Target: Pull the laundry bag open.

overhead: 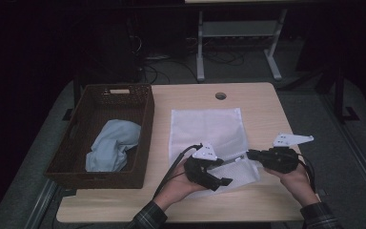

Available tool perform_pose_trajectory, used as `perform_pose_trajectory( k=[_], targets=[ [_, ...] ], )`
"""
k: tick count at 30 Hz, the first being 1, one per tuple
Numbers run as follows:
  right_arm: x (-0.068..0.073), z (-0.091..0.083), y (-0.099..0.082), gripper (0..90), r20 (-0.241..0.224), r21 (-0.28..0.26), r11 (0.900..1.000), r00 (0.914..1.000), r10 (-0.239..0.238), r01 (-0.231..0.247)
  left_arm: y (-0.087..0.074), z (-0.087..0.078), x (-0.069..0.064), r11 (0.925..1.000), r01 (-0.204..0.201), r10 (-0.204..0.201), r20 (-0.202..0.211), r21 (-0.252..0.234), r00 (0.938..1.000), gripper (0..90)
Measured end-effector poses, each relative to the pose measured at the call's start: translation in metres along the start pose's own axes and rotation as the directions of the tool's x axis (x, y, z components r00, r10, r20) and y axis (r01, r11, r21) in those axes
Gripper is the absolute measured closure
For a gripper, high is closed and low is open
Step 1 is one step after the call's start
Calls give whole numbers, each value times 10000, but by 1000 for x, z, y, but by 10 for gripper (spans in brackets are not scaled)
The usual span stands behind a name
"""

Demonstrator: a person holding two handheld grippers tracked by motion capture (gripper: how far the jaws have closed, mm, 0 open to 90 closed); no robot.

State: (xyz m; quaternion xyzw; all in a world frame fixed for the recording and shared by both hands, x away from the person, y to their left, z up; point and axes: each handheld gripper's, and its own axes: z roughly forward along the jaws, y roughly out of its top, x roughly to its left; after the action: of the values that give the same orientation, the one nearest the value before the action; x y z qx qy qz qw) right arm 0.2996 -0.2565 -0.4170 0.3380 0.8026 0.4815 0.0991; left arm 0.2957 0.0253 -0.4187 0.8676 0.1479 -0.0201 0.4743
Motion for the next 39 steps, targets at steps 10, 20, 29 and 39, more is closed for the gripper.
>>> perform_pose_trajectory(
  k=[10,20,29,39],
  targets=[
    [13,1,6,857,-804,-105,9997,9965,-235,227,0,5,0,9999,-10,9,55,121,10000,314],
    [23,4,8,857,-1213,-137,9989,9915,-472,459,0,7,1,10000,-3,3,106,40,9999,385],
    [26,4,9,857,-1358,-227,9981,9889,-606,581,2,11,4,9998,190,-187,239,-114,9995,479],
    [28,4,10,857,-1376,-266,9977,9884,-648,617,5,14,10,9979,606,-604,66,-235,9982,629]
  ],
)
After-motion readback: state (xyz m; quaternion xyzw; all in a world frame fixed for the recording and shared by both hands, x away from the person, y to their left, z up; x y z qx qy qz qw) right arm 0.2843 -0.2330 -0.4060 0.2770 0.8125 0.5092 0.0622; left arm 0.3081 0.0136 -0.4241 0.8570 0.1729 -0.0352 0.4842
